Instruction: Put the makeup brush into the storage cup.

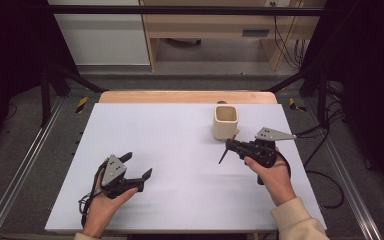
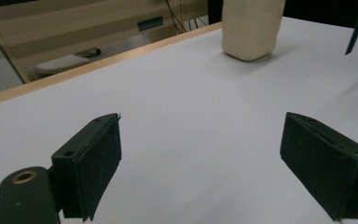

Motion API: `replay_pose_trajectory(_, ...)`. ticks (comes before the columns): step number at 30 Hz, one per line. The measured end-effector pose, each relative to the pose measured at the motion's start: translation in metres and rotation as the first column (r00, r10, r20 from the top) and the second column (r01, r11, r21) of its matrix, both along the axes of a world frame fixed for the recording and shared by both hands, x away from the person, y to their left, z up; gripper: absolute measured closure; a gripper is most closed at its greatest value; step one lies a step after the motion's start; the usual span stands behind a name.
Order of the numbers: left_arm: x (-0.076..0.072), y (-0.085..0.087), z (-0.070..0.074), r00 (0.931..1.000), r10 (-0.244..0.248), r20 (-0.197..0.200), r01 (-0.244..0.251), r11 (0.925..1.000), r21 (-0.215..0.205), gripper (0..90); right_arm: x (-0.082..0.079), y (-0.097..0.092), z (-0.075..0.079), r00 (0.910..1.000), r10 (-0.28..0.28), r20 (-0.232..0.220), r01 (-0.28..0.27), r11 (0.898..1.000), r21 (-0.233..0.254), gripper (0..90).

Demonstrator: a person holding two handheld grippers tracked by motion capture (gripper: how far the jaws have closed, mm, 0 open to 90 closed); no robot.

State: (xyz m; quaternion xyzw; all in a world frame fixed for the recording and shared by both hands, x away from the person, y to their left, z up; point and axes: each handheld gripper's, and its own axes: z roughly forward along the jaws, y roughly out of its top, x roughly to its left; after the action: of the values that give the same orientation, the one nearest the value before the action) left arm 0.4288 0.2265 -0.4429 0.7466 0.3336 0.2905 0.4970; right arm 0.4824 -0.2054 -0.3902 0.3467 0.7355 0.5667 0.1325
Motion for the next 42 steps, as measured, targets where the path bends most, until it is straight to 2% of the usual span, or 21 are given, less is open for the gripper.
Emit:
replay_pose_trajectory(2,-0.002,0.009,0.000,0.9999,0.017,-0.001,-0.017,0.9998,-0.006,11.3,0.000,-0.002,0.002,1.0000,-0.006,-0.005,0.006,1.000,-0.008,82.9)
replay_pose_trajectory(3,-0.004,0.016,-0.001,0.9996,0.029,0.003,-0.029,0.9996,-0.005,10.9,0.000,-0.008,0.007,0.9998,-0.016,-0.008,0.016,0.999,-0.031,82.9)
replay_pose_trajectory(5,-0.006,0.025,-0.001,0.9990,0.044,0.008,-0.044,0.9990,-0.002,10.3,0.001,-0.012,0.012,0.9998,-0.019,-0.007,0.018,0.999,-0.046,82.9)
replay_pose_trajectory(9,-0.007,0.044,-0.002,0.9958,0.090,0.018,-0.089,0.9944,-0.058,9.6,0.003,-0.019,0.020,0.9995,-0.030,-0.009,0.029,0.998,-0.064,82.9)
replay_pose_trajectory(11,-0.006,0.049,-0.003,0.9946,0.102,0.020,-0.100,0.9924,-0.072,8.9,0.004,-0.024,0.025,0.9993,-0.036,-0.009,0.035,0.996,-0.085,82.9)
replay_pose_trajectory(12,-0.007,0.050,-0.004,0.9941,0.106,0.023,-0.103,0.9910,-0.085,8.1,0.007,-0.028,0.029,0.9991,-0.042,-0.007,0.041,0.993,-0.113,82.9)
replay_pose_trajectory(13,-0.007,0.052,-0.004,0.9941,0.105,0.024,-0.103,0.9908,-0.088,8.1,0.007,-0.028,0.029,0.9991,-0.042,-0.007,0.041,0.993,-0.113,82.9)
replay_pose_trajectory(17,-0.006,0.051,-0.005,0.9946,0.097,0.037,-0.094,0.9914,-0.092,7.0,0.013,-0.036,0.037,0.9985,-0.054,-0.005,0.053,0.989,-0.138,82.9)
replay_pose_trajectory(24,-0.005,0.049,-0.008,0.9958,0.083,0.037,-0.080,0.9931,-0.086,5.9,0.024,-0.044,0.041,0.9968,-0.079,-0.013,0.076,0.987,-0.141,82.9)
replay_pose_trajectory(35,-0.005,0.051,-0.009,0.9958,0.080,0.044,-0.076,0.9930,-0.091,5.5,0.037,-0.049,0.051,0.9944,-0.105,-0.003,0.103,0.979,-0.174,82.9)
replay_pose_trajectory(42,-0.005,0.052,-0.008,0.9958,0.077,0.049,-0.072,0.9928,-0.095,5.4,0.042,-0.049,0.055,0.9931,-0.117,-0.001,0.115,0.978,-0.175,82.9)
